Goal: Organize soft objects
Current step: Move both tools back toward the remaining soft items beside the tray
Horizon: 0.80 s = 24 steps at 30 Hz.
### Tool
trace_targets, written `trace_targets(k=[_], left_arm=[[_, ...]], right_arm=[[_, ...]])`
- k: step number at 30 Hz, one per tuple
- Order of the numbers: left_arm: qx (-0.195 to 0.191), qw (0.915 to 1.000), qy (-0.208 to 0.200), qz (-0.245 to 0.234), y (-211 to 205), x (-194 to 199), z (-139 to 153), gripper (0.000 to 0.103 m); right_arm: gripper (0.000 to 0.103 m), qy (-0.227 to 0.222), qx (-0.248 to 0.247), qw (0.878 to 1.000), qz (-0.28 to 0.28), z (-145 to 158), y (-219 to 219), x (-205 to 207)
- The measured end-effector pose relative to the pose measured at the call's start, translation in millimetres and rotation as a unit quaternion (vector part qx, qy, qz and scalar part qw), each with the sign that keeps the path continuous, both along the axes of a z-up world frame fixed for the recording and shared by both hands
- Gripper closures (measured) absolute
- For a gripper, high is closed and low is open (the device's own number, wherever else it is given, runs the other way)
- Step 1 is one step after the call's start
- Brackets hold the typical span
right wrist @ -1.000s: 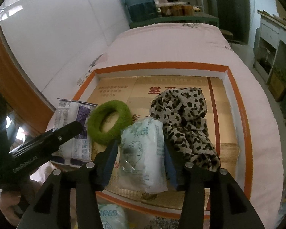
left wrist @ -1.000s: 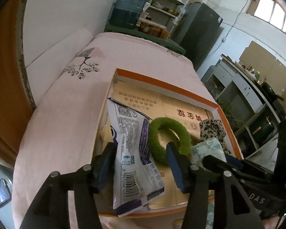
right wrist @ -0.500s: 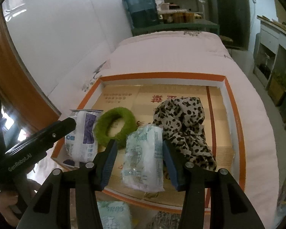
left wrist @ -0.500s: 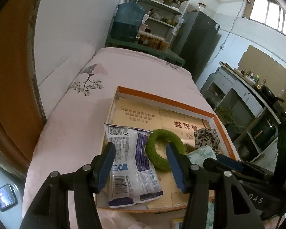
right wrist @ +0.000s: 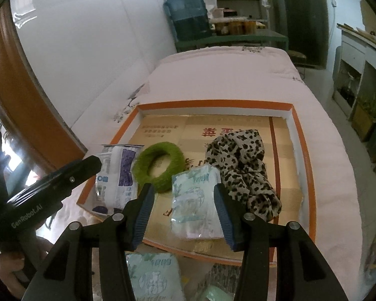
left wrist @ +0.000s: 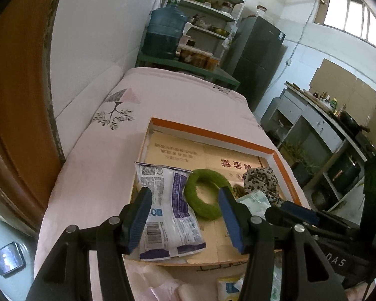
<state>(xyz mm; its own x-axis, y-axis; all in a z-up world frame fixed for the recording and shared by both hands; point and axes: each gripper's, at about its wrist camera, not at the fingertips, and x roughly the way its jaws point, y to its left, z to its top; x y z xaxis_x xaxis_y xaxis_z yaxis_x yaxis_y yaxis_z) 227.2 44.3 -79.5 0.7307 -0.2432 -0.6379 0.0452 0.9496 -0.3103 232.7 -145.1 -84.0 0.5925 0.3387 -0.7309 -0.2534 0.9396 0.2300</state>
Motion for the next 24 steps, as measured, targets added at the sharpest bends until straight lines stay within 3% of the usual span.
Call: trace_targets(k=[24], left_arm=[[0.021, 0.9996, -0.02, -0.008, -10, -37, 25, 0.048]], right_arm=[[0.052, -0.025, -0.004, 1.0, -0.007, 25, -5, -44]])
